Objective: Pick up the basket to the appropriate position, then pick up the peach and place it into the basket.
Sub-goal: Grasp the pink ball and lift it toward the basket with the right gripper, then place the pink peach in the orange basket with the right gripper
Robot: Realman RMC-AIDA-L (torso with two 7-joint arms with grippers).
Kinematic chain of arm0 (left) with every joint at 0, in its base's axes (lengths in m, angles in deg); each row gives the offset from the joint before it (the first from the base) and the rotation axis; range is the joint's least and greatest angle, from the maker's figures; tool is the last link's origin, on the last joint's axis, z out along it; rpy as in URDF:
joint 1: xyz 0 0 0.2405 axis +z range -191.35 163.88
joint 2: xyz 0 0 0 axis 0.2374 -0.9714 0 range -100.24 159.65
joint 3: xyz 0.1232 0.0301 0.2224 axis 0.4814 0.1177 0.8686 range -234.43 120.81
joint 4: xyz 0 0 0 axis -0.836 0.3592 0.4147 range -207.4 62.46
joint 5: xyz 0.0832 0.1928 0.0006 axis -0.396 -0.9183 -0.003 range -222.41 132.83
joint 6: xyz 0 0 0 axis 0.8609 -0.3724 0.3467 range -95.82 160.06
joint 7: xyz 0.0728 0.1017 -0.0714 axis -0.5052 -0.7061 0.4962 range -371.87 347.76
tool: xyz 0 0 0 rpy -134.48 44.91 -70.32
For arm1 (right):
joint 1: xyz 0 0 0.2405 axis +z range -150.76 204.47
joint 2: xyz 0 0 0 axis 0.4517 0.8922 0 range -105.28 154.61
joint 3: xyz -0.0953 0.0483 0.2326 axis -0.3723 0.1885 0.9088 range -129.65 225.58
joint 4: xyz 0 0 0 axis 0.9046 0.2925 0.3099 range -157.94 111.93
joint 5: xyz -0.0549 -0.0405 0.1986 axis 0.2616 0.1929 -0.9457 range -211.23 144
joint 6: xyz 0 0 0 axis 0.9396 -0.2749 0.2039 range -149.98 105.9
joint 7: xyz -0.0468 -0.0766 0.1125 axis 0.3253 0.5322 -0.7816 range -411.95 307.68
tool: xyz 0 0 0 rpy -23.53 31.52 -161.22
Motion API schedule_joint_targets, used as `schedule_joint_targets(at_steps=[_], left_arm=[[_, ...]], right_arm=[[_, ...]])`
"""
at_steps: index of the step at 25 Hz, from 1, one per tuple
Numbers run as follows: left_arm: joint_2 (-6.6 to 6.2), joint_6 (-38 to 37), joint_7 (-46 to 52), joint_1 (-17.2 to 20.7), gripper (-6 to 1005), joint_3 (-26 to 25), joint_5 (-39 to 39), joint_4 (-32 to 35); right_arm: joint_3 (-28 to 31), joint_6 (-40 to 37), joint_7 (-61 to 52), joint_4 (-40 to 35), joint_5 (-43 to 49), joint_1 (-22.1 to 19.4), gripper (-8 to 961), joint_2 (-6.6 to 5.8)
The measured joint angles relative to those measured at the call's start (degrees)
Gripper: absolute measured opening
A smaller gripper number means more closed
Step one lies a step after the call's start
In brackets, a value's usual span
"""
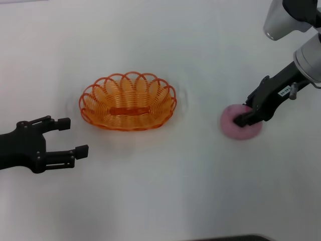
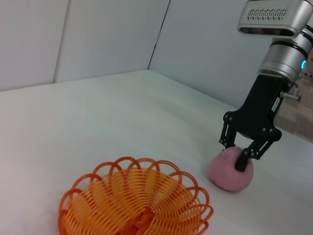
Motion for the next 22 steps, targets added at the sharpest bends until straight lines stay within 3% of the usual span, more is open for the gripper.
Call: schedule_joint_targets(at_steps=[9,15,22], left_arm=[[0.0,0.0,0.2,0.1,921,0.0,0.0,0.0],[0.1,0.0,0.3,0.1,921,0.0,0.0,0.0],[0.16,0.0,0.9,0.1,921,0.1,0.0,-0.1]], right_arm=[[0.3,-2.6,0.0,-3.9,-2.6,-0.1,266,0.47],[-0.2,-5.8,1.0,-10.9,-17.3,-0.7,208,0.82],[-3.9,2.1,6.1,-6.9,-34.3,1.0,156,1.02]])
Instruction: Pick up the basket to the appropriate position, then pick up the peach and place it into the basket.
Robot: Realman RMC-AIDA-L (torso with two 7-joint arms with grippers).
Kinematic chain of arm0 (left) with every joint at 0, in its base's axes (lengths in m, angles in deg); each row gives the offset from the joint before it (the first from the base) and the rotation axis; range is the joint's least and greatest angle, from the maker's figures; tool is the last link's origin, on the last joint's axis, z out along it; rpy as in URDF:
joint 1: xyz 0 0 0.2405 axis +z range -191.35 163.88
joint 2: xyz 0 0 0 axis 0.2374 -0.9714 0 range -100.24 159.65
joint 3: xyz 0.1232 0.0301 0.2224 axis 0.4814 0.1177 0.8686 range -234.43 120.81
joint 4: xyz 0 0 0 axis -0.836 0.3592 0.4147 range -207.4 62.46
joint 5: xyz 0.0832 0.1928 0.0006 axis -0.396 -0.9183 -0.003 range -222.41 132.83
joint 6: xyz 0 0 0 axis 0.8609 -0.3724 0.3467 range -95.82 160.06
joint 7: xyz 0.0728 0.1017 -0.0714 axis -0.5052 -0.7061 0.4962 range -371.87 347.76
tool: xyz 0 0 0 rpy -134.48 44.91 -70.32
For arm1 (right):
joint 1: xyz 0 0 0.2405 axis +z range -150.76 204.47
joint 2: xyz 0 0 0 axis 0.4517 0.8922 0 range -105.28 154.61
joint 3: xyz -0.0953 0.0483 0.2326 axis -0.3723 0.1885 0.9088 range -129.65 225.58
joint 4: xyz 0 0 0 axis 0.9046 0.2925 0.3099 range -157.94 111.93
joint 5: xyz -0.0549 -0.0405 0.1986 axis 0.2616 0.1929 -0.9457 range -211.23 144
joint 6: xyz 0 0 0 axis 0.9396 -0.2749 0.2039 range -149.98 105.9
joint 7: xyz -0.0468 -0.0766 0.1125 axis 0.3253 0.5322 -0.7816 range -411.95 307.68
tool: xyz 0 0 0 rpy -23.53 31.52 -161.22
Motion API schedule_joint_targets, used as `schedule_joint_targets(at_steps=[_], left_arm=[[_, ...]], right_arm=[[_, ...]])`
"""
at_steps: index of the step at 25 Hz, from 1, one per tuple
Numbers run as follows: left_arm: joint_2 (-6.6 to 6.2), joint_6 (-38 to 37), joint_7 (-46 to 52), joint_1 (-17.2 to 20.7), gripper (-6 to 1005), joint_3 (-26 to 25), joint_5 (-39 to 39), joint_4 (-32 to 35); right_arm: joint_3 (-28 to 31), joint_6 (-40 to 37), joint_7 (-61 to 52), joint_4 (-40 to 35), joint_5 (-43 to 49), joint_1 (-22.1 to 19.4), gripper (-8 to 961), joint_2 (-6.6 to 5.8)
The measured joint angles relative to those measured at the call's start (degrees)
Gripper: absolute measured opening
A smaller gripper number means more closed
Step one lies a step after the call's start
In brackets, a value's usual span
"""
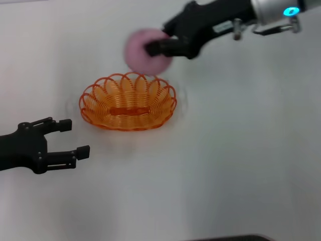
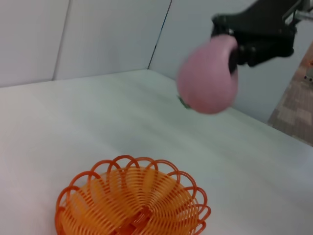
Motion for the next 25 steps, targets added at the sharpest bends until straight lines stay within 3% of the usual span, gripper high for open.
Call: schedule_joint_targets(at_steps=[3,11,19,25], left_arm=[[0.01,0.0,0.7,0.0,921,0.2,0.0,-0.1],[-0.06,-0.5,1.1,-0.2,921,0.2,0.0,-0.7],[-0.07,-0.5,1.1,-0.2,921,0.0,0.1,-0.7],[-0.07,-0.6,1.6,-0.3,921,-0.3,1.0,-0.7]], right_arm=[[-3.6,5.4,2.7,4.3,-5.2,0.8,127,0.01],[-9.1,11.7,4.4,8.1,-8.7,1.9,314,0.15],[-8.8,11.3,4.5,7.2,-9.7,0.3,650,-0.01],[-7.1,7.3,4.7,-0.2,-11.8,-7.0,860,-0.36]])
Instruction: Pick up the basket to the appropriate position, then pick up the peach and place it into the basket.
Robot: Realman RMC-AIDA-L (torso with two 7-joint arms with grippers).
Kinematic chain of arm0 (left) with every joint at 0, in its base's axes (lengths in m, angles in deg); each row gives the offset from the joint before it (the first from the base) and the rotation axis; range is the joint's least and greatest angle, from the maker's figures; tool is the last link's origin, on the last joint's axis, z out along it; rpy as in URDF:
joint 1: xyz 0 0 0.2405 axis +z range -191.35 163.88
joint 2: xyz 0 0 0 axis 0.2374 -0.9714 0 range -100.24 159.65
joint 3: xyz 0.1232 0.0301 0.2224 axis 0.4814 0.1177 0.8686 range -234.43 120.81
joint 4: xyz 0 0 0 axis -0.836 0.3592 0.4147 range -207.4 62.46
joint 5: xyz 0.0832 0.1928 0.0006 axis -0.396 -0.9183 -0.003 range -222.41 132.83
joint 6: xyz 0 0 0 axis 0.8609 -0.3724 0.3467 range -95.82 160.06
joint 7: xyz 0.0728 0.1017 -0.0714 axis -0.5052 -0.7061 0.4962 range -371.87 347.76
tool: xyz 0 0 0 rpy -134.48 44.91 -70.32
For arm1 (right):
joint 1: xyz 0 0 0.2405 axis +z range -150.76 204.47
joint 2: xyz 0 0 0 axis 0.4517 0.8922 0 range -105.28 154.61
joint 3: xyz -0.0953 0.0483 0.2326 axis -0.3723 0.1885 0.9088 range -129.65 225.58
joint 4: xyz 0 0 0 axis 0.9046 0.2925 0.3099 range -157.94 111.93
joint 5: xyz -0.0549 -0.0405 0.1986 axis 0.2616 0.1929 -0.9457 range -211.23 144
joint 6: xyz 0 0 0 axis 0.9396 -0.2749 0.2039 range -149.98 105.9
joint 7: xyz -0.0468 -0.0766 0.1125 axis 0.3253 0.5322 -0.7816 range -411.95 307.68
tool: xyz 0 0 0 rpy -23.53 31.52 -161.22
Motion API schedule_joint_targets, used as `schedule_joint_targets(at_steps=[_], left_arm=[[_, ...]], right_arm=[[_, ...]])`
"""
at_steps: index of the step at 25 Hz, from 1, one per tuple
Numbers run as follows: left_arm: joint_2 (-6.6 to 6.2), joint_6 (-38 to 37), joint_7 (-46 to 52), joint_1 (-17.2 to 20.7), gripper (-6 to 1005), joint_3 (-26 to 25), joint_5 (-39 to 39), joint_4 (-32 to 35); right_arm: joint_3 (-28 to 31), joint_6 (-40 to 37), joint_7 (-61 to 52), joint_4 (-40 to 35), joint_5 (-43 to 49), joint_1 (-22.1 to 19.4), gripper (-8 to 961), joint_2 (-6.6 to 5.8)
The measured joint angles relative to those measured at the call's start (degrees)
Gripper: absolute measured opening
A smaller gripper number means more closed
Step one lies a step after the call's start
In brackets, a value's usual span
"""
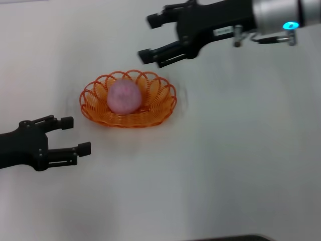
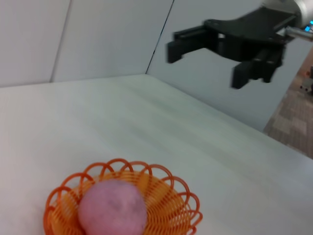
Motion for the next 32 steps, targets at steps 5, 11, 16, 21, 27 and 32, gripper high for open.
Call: schedule_joint_targets(at_steps=[5,11,16,21,27,32], left_arm=[[-0.15,-0.2,0.3,0.0,921,-1.6,1.5,0.1],[-0.29,-0.2,1.0,-0.3,921,-2.1,1.9,0.4],[-0.27,0.2,1.4,-0.4,921,-2.2,1.9,0.4],[-0.26,1.0,1.4,-0.4,921,-2.3,2.0,0.2],[-0.26,1.2,1.2,-0.4,921,-2.8,1.9,0.4],[-0.31,2.0,0.8,-0.3,921,-2.9,1.4,0.5]], right_arm=[[6.5,-5.7,2.9,-6.3,-1.7,-8.2,945,-0.03],[18.9,-14.6,16.3,-1.6,-3.7,-14.9,940,-0.2],[23.2,-15.6,30.3,8.5,-1.9,-19.0,936,-1.17],[24.4,-15.4,34.7,12.6,0.6,-20.3,934,-1.56],[24.5,-15.2,33.2,12.4,4.0,-19.3,932,-1.9],[24.4,-15.2,31.7,12.8,5.4,-18.1,932,-2.33]])
